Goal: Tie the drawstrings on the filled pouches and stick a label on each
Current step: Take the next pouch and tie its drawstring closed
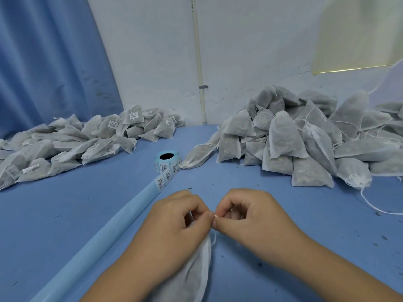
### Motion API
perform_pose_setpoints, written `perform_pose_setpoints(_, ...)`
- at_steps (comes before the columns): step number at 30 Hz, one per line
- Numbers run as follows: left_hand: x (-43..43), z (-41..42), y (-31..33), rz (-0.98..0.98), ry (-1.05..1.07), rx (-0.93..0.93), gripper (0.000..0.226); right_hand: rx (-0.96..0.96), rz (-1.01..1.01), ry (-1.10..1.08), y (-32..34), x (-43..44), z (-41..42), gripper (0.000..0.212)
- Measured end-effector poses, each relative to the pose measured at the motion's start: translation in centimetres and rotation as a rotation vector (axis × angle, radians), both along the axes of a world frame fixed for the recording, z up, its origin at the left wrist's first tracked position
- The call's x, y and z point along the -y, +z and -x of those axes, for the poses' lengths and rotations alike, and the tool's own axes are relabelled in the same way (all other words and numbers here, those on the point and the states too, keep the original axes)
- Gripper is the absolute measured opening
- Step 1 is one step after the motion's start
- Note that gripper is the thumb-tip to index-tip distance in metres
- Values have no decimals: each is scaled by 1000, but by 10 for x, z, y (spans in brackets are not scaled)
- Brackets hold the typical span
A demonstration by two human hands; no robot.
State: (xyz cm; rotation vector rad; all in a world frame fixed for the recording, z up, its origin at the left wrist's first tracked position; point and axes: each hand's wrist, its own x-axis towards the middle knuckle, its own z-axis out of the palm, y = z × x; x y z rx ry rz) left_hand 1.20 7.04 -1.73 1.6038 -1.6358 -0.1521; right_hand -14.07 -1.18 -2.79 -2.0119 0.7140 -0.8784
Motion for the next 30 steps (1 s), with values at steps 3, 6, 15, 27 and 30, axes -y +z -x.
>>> perform_pose_setpoints(3, -1, -1, 1, -42, -26, 4, 13, -42, 10, 61, 1, 1, 2, 16)
perform_pose_setpoints(6, -1, -2, 2, -57, -43, -33, 14, -65, -42, 89, 2, 2, 3, 14)
perform_pose_setpoints(15, -2, 1, 5, 37, -48, 13, 18, -74, -273, 195, 12, 6, 9, 11)
perform_pose_setpoints(27, -4, 7, 16, -239, -7, -578, 19, 27, -9, -127, 8, 7, 4, 14)
perform_pose_setpoints(30, -3, 7, 14, -180, 19, -562, 26, 159, 169, -148, 11, 0, 5, 13)
